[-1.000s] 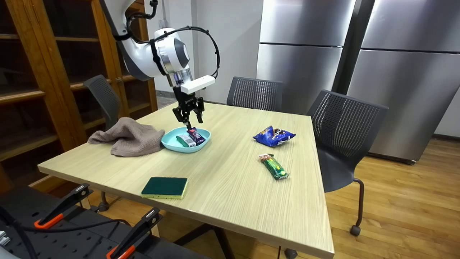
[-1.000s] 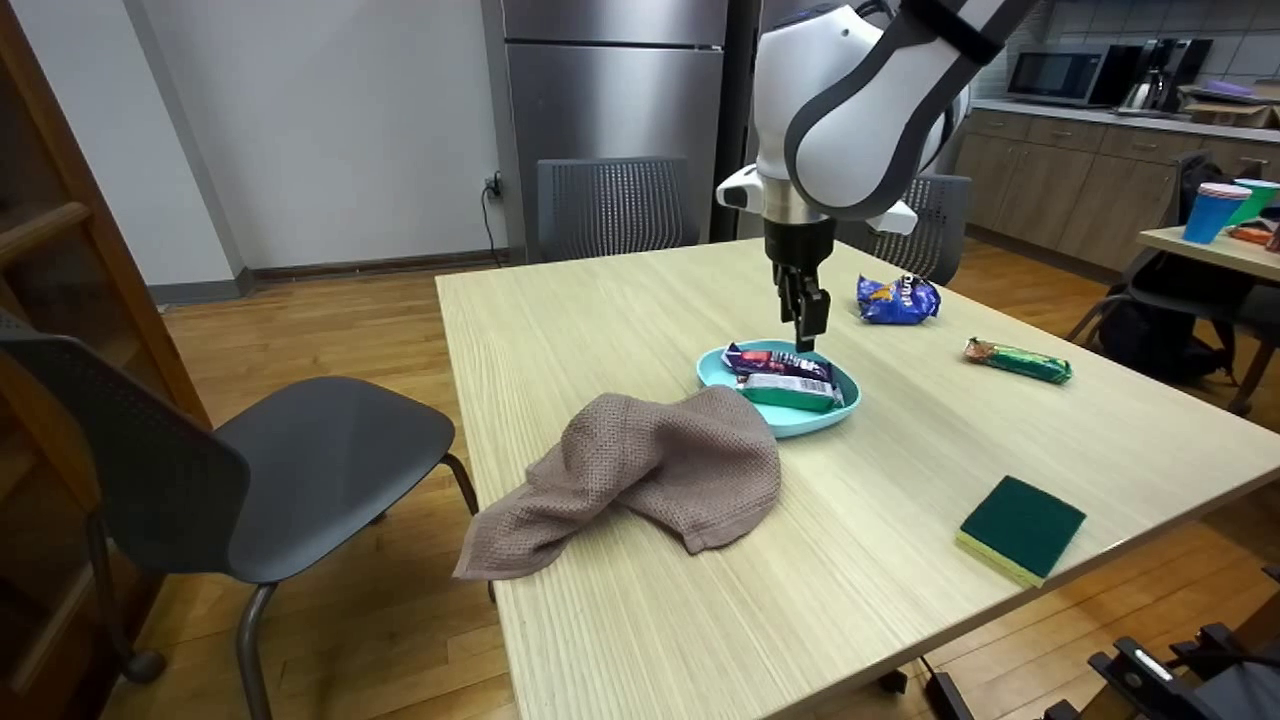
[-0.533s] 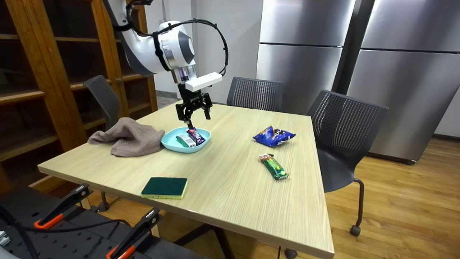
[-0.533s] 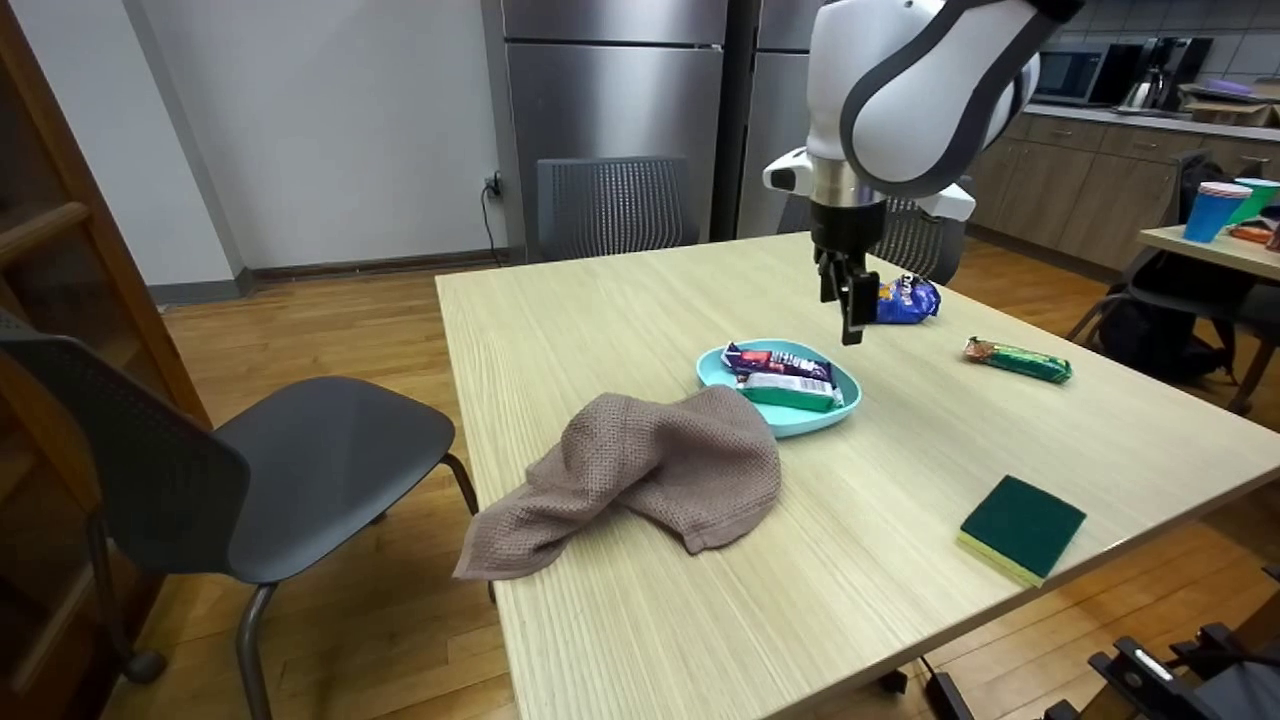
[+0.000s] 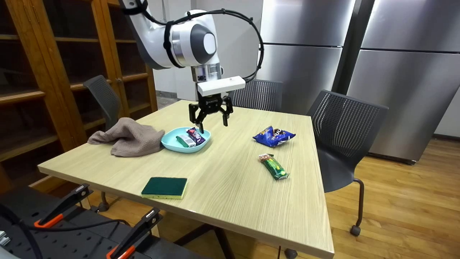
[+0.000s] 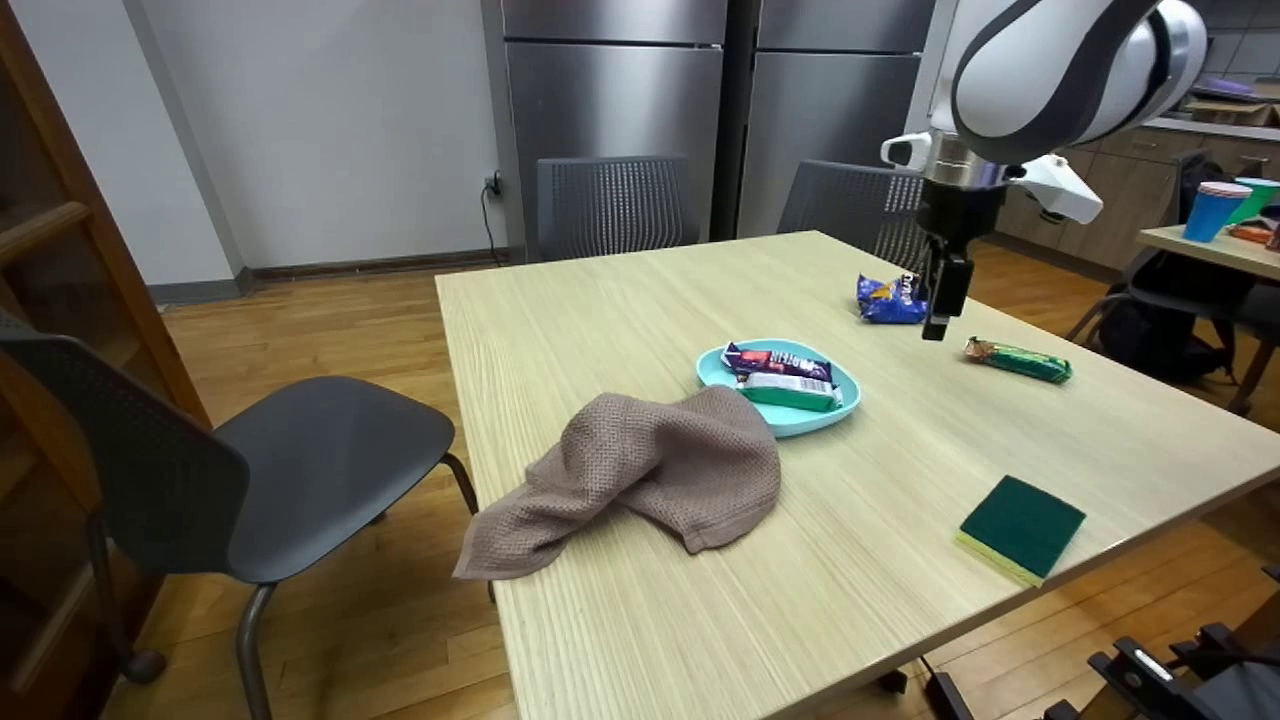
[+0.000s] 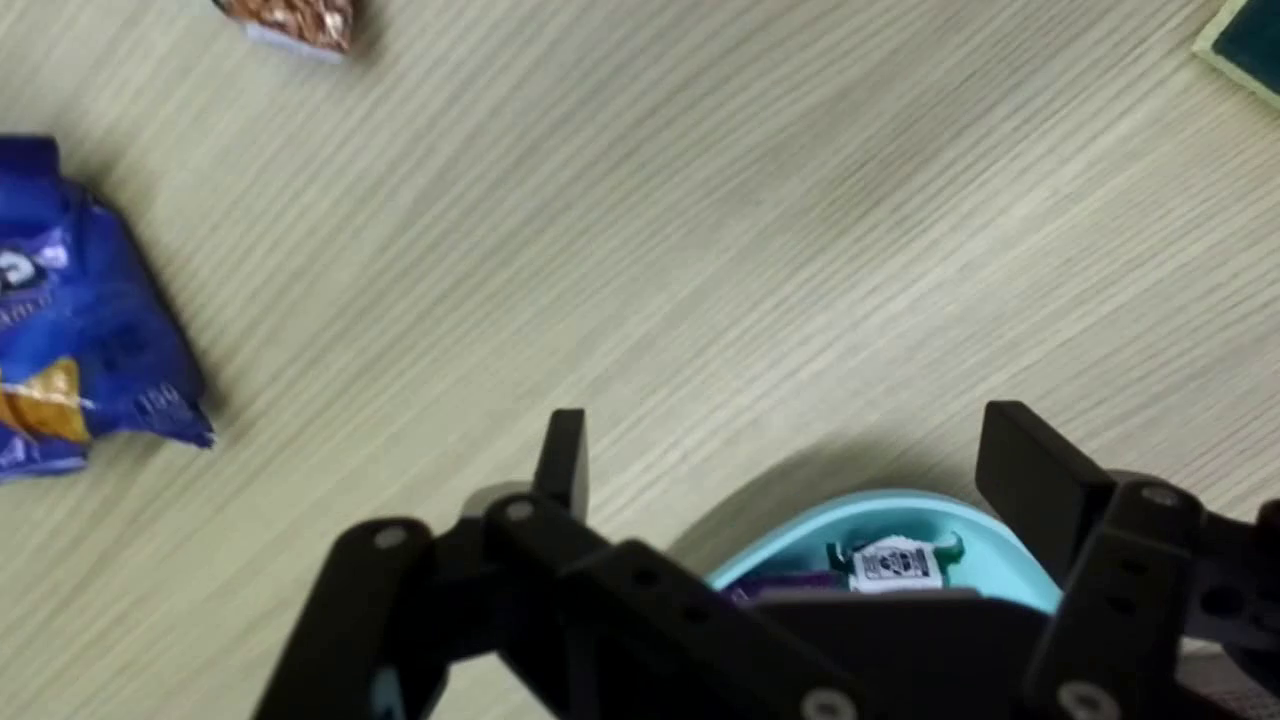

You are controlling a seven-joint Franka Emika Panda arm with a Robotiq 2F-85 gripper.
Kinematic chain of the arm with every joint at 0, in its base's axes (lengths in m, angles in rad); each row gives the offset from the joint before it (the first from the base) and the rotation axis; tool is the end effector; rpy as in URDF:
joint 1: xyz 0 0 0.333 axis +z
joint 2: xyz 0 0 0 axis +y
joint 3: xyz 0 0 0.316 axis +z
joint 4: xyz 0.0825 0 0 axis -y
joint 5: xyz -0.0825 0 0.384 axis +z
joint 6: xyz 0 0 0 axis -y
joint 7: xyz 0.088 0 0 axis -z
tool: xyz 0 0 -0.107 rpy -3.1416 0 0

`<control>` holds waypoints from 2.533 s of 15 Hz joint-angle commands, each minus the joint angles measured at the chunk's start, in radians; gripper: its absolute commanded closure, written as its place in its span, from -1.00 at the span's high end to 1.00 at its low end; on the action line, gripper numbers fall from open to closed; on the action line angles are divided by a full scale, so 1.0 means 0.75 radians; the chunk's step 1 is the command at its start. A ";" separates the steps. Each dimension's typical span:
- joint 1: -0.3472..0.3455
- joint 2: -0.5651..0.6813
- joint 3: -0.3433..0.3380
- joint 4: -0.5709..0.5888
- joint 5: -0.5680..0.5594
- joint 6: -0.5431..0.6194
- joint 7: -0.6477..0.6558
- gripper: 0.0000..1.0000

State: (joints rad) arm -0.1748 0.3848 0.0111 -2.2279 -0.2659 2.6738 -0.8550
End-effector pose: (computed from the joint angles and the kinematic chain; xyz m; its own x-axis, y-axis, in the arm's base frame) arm 0.5474 -0.0823 0.2031 0.6042 0.7940 -0.0667 0.7949 -0.5949 0.1193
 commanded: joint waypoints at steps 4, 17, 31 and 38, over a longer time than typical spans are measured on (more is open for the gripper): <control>-0.240 -0.082 -0.009 -0.041 0.279 0.056 -0.192 1.00; -0.359 0.001 -0.156 0.137 0.459 -0.027 -0.189 1.00; -0.251 0.480 -0.201 0.625 0.271 -0.203 -0.015 1.00; -0.253 0.545 -0.178 0.635 0.162 -0.190 -0.005 1.00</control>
State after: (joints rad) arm -0.3591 0.7871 -0.1302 -1.7679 -0.1110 2.5580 -0.8632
